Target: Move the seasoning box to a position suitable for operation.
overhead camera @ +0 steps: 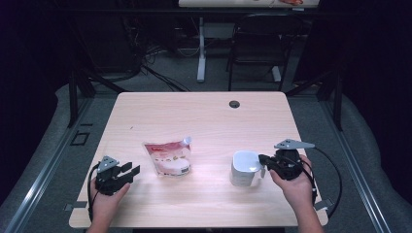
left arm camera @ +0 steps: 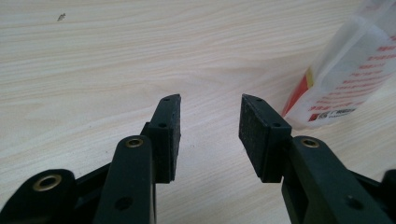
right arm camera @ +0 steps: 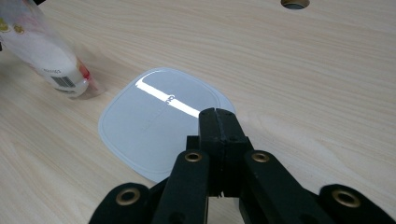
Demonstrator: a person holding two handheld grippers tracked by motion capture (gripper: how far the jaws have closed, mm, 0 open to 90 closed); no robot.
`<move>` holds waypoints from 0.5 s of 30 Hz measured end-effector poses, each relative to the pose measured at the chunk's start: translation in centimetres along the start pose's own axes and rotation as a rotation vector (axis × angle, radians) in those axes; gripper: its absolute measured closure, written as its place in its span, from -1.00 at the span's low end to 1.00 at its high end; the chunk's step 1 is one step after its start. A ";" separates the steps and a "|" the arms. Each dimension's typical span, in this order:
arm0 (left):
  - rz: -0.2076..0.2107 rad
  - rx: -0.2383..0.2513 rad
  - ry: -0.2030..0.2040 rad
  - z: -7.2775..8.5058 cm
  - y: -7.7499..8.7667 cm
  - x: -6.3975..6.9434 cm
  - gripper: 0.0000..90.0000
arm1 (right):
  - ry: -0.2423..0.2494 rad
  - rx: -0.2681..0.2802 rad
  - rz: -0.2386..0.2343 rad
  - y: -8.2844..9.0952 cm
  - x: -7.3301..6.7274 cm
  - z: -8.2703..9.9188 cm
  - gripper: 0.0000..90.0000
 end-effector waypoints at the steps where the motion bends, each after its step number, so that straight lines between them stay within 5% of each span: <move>1: 0.000 -0.001 -0.001 0.0 0.0 0.0 0.31 | 0.002 -0.001 0.001 0.0 -0.1 0.0 1.00; 15: -0.001 0.000 -0.002 0.0 0.0 -0.1 0.31 | -0.001 0.001 -0.002 -0.3 0.1 0.3 1.00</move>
Point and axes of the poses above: each handheld gripper's, and its own axes: y roughly backward along the jaws, z roughly out of its underside, x roughly to its right, the point moved 2 cm from there along -y, roughly forward along the jaws, and after that the axes turned 7 degrees about -y, right-handed, at the moved point
